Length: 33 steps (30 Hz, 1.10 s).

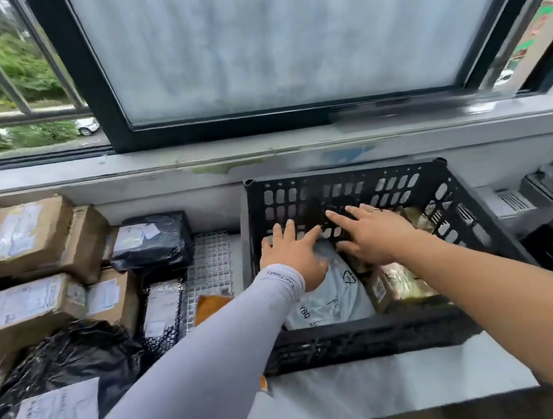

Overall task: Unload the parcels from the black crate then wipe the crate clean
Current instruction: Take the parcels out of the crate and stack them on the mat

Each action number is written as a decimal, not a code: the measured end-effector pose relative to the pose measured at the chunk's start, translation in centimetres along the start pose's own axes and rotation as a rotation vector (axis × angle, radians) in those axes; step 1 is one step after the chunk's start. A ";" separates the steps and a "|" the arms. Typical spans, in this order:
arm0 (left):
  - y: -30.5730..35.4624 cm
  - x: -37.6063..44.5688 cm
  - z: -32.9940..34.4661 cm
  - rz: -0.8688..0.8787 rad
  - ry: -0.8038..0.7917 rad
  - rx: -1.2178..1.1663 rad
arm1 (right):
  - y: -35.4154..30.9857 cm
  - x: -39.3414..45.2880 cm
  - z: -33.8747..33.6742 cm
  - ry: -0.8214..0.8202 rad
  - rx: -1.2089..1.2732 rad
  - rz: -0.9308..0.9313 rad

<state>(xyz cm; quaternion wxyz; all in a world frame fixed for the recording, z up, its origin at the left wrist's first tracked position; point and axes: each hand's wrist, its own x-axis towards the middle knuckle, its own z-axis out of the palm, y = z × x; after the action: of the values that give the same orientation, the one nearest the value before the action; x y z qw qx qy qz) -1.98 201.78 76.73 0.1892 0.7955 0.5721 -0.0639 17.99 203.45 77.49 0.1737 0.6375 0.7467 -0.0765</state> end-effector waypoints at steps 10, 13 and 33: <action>1.4 5.1 5.4 -0.232 -0.250 0.003 | 0.6 5.6 7.2 -0.115 0.071 -0.271; 1.2 5.5 7.5 -0.285 -0.314 0.004 | 0.1 6.4 9.3 -0.158 0.075 -0.312; -1.3 8.7 12.8 -0.304 -0.576 0.101 | -1.6 8.2 15.4 -0.448 -0.020 -0.376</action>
<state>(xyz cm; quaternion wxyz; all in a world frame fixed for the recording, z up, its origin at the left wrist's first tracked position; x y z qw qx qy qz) 1.16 205.05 61.85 0.2918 0.6588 0.6033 -0.3418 17.92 205.62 60.05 0.3230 0.4533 0.7957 -0.2390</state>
